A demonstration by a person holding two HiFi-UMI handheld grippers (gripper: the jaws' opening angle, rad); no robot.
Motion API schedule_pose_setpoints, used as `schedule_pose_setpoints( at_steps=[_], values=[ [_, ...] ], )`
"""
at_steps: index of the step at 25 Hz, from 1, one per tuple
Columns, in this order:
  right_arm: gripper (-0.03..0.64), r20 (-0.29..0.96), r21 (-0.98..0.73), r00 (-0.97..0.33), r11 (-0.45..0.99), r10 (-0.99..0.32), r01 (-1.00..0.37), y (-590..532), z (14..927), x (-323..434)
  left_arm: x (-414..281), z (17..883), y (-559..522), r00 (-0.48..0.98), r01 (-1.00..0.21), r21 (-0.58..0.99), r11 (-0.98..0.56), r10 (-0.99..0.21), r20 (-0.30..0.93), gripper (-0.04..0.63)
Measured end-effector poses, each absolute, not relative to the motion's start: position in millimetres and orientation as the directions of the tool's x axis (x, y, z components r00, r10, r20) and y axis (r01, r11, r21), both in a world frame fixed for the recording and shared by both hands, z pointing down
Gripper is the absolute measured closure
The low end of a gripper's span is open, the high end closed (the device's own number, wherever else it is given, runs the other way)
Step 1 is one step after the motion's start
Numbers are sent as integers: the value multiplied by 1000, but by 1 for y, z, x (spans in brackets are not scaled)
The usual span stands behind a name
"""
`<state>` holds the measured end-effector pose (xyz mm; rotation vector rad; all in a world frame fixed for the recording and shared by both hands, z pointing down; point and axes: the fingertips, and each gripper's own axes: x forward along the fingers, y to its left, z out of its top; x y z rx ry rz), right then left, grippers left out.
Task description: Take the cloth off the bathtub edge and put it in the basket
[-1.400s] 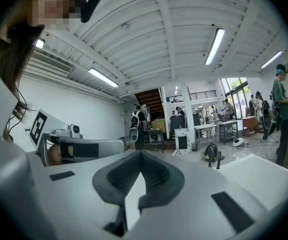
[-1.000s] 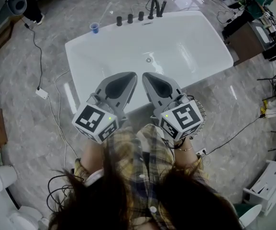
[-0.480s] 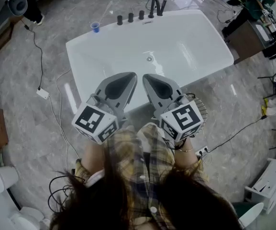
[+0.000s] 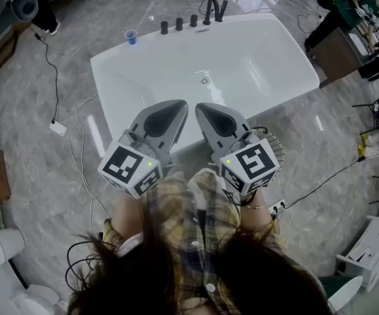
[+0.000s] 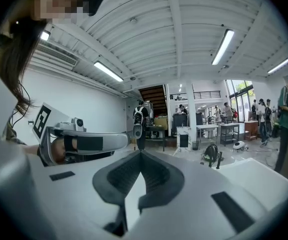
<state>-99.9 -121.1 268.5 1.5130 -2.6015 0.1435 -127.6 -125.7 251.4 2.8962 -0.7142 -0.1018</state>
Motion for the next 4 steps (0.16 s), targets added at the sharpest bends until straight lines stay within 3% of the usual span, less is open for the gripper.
schedule_pose_setpoints(
  at_steps=[4],
  values=[
    [601,163,-12,-493,498,-855,-867,-117,269,-104,-130,252,-123,882,-458,173,-872,-470,-32,575]
  ],
)
